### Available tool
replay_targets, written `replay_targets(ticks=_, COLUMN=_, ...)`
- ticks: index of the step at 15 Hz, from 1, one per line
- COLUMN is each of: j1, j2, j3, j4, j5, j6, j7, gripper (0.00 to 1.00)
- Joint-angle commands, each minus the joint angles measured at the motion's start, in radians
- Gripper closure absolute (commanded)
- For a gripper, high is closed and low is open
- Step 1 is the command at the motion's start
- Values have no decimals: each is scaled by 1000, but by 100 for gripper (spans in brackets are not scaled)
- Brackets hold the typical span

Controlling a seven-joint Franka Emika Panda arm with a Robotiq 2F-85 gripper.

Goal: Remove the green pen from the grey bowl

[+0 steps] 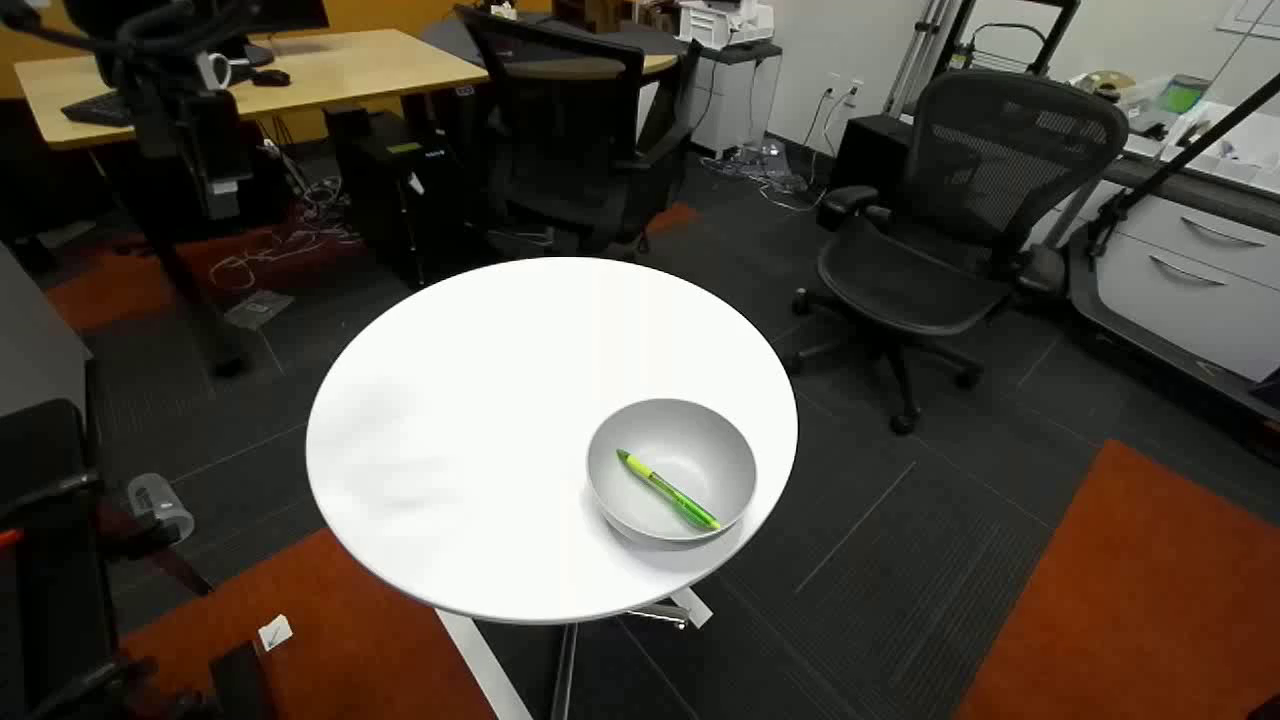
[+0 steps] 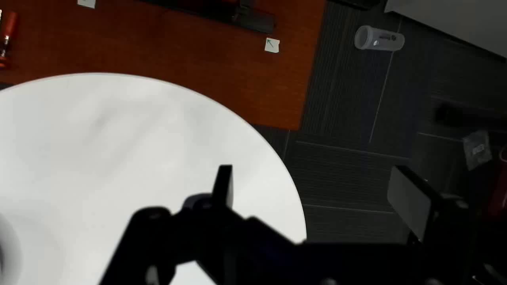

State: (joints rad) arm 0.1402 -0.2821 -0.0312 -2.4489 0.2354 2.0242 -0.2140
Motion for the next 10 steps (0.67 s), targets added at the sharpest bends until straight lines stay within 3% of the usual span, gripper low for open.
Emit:
replay_targets(ticks=1, j1=-18, j2=0, j3=17, j4=1, j5=5, j6=-2, j7=-4, gripper=0)
replay_targets(ticks=6, j1=-18, j2=0, j3=17, j4=1, j5=5, j6=-2, j7=-4, gripper=0)
replay_targets(ticks=10, j1=-73, j2=23, j3=14, j4=18, j5=-36, j6=115, j7=130, gripper=0)
